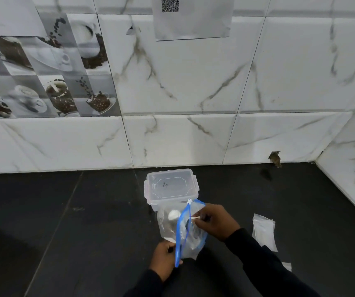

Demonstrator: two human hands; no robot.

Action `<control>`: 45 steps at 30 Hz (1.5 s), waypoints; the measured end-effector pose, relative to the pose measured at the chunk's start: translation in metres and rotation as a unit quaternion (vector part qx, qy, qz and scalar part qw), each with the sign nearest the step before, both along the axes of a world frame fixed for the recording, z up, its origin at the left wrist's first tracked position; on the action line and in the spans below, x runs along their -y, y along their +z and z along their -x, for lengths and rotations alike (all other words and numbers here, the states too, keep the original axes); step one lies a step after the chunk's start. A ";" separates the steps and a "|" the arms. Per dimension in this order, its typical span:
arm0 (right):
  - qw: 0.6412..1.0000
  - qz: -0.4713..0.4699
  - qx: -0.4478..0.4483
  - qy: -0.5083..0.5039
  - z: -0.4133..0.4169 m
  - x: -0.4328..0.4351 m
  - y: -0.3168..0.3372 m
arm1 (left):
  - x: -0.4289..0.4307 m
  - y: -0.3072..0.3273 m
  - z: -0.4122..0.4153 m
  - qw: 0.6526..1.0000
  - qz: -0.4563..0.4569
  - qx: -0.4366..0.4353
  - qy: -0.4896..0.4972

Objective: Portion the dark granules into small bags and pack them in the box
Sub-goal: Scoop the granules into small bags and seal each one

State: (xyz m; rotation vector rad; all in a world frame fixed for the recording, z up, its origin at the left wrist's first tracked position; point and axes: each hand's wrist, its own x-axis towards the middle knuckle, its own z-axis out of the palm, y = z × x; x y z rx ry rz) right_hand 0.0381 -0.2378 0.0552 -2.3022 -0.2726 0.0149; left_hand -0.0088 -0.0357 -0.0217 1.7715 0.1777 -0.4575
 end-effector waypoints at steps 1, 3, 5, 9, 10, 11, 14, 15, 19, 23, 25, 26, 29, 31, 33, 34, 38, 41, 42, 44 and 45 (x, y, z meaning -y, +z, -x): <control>1.000 0.012 0.019 0.004 0.002 0.000 0.000 | 0.000 -0.001 -0.002 1.000 0.014 0.008 0.005; 0.998 0.064 0.025 -0.002 0.003 0.001 -0.001 | -0.001 -0.001 -0.004 0.999 0.037 0.021 0.001; 0.993 0.116 0.026 -0.016 0.004 0.003 -0.005 | -0.001 0.001 -0.005 0.999 0.038 0.031 -0.010; 0.985 0.172 -0.024 -0.021 0.003 0.003 -0.013 | -0.001 0.009 -0.003 0.996 0.016 0.086 -0.011; 0.982 0.179 -0.054 -0.022 0.003 0.002 -0.013 | 0.000 0.011 -0.003 0.994 0.005 0.113 -0.011; 0.982 0.172 -0.079 -0.026 0.002 0.001 -0.014 | 0.000 0.013 -0.003 0.989 -0.007 0.146 -0.015; 0.980 0.107 -0.162 -0.046 0.005 0.001 -0.018 | 0.002 0.022 -0.004 0.972 -0.044 0.227 -0.041; 0.978 0.090 -0.181 -0.045 0.005 0.002 -0.020 | 0.003 0.025 -0.005 0.969 -0.054 0.235 -0.048; 0.959 -0.035 -0.262 -0.106 0.003 0.011 -0.021 | -0.003 0.022 -0.003 0.976 -0.069 0.206 -0.028; 0.964 -0.060 -0.225 -0.129 -0.005 0.018 -0.014 | -0.008 0.012 0.004 0.990 -0.074 0.119 -0.012; 0.972 -0.036 -0.208 -0.101 -0.009 0.017 -0.011 | -0.005 0.012 0.009 0.993 -0.088 0.082 -0.023; 0.975 -0.020 -0.200 -0.094 -0.012 0.016 -0.009 | -0.002 0.012 0.011 0.993 -0.088 0.068 -0.027; 0.978 0.039 -0.184 -0.089 -0.022 0.009 -0.003 | 0.001 0.007 0.013 0.994 -0.094 0.057 -0.021; 0.971 0.095 -0.193 -0.102 -0.023 0.005 0.002 | -0.001 0.004 0.014 0.989 -0.126 0.074 -0.006; 0.967 0.117 -0.187 -0.126 -0.022 0.005 0.004 | -0.005 0.007 0.014 0.981 -0.164 0.105 0.000; 0.967 0.107 -0.183 -0.139 -0.021 0.008 0.004 | -0.008 0.014 0.015 0.976 -0.180 0.124 -0.003; 0.963 -0.004 -0.188 -0.192 -0.018 0.029 0.007 | -0.021 0.037 0.014 0.964 -0.188 0.190 -0.008; 0.947 -0.068 -0.209 -0.234 -0.012 0.042 0.016 | -0.026 0.062 0.010 0.959 -0.171 0.222 -0.029; 0.943 -0.070 -0.218 -0.241 -0.011 0.047 0.017 | -0.026 0.071 0.007 0.960 -0.160 0.225 -0.034; 0.916 -0.108 -0.242 -0.300 -0.010 0.058 0.014 | -0.025 0.088 -0.002 0.964 -0.146 0.218 -0.044; 0.905 -0.122 -0.250 -0.321 -0.008 0.063 0.013 | -0.024 0.096 -0.006 0.966 -0.143 0.209 -0.053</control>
